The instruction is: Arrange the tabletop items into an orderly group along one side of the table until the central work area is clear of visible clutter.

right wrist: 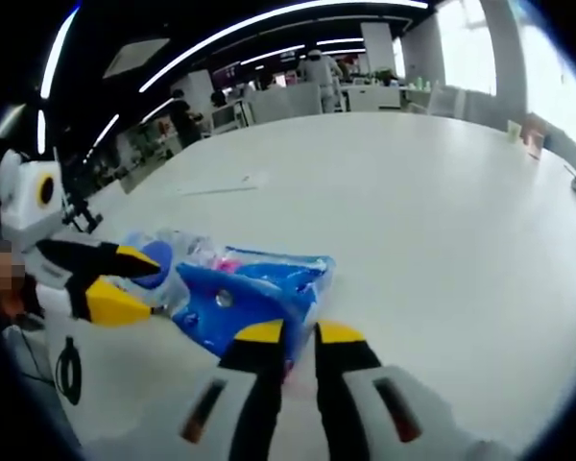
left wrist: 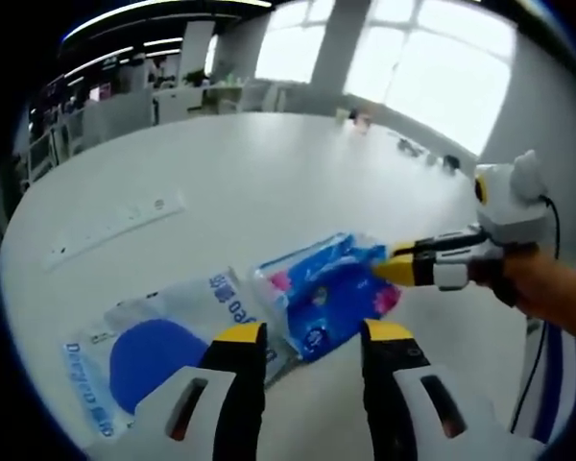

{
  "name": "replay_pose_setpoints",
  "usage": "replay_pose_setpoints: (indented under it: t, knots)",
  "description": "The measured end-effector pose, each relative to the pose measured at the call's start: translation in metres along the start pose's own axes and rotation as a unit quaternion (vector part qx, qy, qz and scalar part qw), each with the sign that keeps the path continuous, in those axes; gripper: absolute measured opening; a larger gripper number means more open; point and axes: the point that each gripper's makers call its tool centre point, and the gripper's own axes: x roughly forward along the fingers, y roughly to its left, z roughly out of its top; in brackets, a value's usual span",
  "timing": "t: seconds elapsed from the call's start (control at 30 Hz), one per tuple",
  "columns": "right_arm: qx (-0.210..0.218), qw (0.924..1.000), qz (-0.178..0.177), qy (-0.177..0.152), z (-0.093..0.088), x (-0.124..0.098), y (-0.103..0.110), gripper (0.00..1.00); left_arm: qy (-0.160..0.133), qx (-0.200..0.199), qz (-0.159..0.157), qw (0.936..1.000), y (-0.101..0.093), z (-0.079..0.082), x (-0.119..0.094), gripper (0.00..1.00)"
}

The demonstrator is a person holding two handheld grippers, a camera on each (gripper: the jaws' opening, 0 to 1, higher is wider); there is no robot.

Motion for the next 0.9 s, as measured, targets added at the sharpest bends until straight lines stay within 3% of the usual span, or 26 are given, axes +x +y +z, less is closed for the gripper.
replay_pose_setpoints:
  t: [0.43, 0.9]
  knots:
    - [0.002, 1.0000, -0.001, -0.001, 0.001, -0.002, 0.000, 0.22, -0.013, 0.009, -0.022, 0.9996, -0.006, 0.009, -0.005, 0.55]
    - [0.008, 0.9998, -0.008, -0.019, 0.009, -0.008, -0.004, 0.41, -0.016, 0.011, -0.034, 0.9992, -0.006, 0.012, -0.017, 0.61]
